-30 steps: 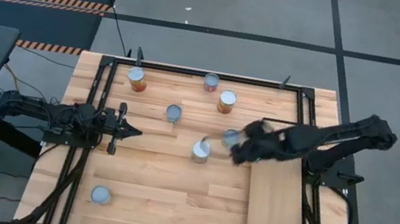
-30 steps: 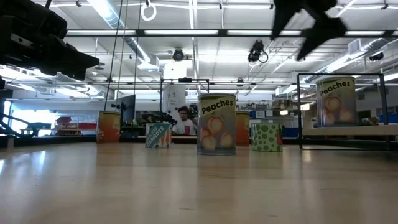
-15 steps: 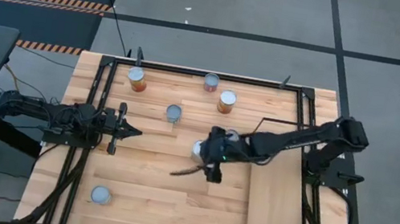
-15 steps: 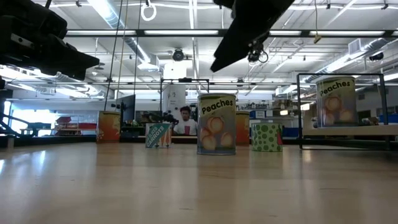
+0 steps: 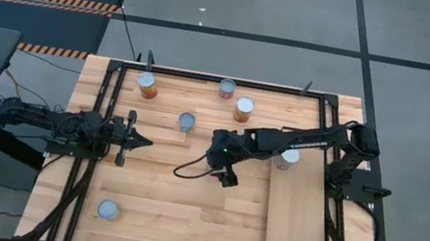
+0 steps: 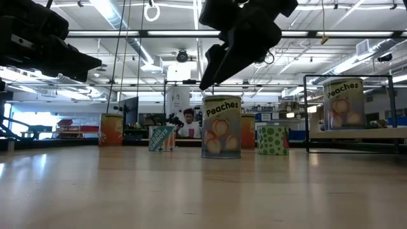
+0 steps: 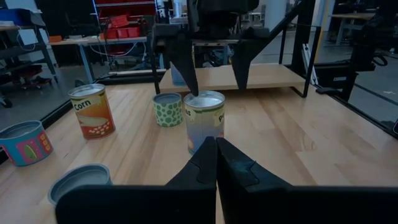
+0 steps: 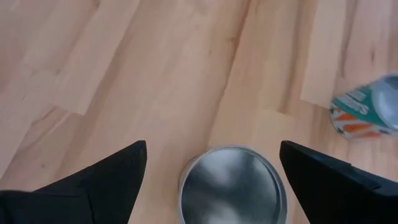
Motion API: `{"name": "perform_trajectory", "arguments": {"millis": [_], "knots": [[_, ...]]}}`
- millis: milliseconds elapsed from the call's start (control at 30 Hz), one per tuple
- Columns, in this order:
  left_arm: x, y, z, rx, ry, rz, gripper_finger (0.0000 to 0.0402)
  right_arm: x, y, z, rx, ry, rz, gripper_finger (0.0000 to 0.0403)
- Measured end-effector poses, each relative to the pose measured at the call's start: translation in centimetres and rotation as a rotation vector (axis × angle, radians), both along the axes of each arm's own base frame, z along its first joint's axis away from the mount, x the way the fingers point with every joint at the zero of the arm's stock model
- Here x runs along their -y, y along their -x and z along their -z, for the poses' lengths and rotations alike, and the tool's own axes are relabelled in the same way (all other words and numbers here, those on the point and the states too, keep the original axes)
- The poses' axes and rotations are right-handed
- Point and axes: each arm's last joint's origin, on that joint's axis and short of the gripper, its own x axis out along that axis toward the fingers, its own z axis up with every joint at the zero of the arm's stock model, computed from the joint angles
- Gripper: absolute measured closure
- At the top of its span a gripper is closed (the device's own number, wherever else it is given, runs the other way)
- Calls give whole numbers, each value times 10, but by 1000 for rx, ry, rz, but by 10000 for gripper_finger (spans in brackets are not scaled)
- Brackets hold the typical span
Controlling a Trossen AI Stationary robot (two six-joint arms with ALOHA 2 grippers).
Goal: Pick and place cans onto a shelf
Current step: Put the canned peaches on the shelf aligned with the canned peaches
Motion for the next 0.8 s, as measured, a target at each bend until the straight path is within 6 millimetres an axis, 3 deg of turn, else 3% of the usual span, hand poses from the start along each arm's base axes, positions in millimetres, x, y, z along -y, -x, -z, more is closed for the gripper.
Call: {"name": "perform_trajectory", "arguments": {"millis": [300,800], "knots": [[0,0,0,1,0,0,397,16,0,14,-82,-25,-38,27],[0,0,0,1,0,0,397,18,16,25,-275,38,-108,27]]}}
